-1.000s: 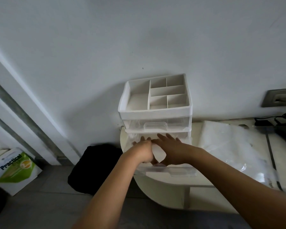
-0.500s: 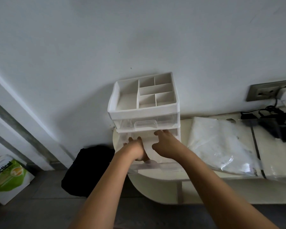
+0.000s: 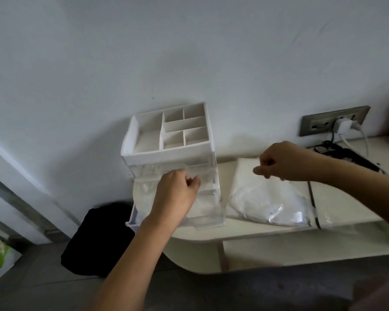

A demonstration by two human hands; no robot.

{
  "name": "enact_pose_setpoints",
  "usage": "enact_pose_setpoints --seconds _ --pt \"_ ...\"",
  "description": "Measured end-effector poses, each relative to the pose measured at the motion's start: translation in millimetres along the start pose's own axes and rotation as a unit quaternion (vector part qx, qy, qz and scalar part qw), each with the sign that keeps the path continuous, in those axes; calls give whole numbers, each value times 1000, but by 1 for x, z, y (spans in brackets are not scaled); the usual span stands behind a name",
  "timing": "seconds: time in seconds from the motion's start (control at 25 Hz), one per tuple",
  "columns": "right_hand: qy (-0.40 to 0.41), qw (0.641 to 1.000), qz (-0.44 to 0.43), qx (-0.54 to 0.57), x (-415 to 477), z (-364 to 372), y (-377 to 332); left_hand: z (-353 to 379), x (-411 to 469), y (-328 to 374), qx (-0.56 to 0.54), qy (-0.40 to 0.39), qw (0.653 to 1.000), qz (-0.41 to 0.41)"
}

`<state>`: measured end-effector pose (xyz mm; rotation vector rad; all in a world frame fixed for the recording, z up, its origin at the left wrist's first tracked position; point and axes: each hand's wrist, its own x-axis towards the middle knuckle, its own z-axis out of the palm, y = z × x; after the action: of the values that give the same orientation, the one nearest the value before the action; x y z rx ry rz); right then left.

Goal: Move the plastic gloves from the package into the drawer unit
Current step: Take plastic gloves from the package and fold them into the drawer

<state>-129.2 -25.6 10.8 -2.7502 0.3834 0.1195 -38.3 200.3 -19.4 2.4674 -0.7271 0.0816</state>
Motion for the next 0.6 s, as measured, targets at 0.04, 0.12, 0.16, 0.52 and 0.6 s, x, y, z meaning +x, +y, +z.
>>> enact_pose_setpoints --seconds 0.04,0.12,0.16,0.52,0.6 --pt "-8 1000 22 -2 -2 -1 23 5 -2 13 -24 8 999 32" --pt "-21 997 66 18 -7 1 66 22 -5 35 -63 -13 995 78" --pt "-27 995 90 36 -9 4 84 34 -5 45 -83 -35 991 95" --pt "-105 971 181 118 -22 45 163 159 10 86 -85 -195 971 105" --pt "-128 970 159 134 -28 42 169 187 13 76 -32 -212 972 93"
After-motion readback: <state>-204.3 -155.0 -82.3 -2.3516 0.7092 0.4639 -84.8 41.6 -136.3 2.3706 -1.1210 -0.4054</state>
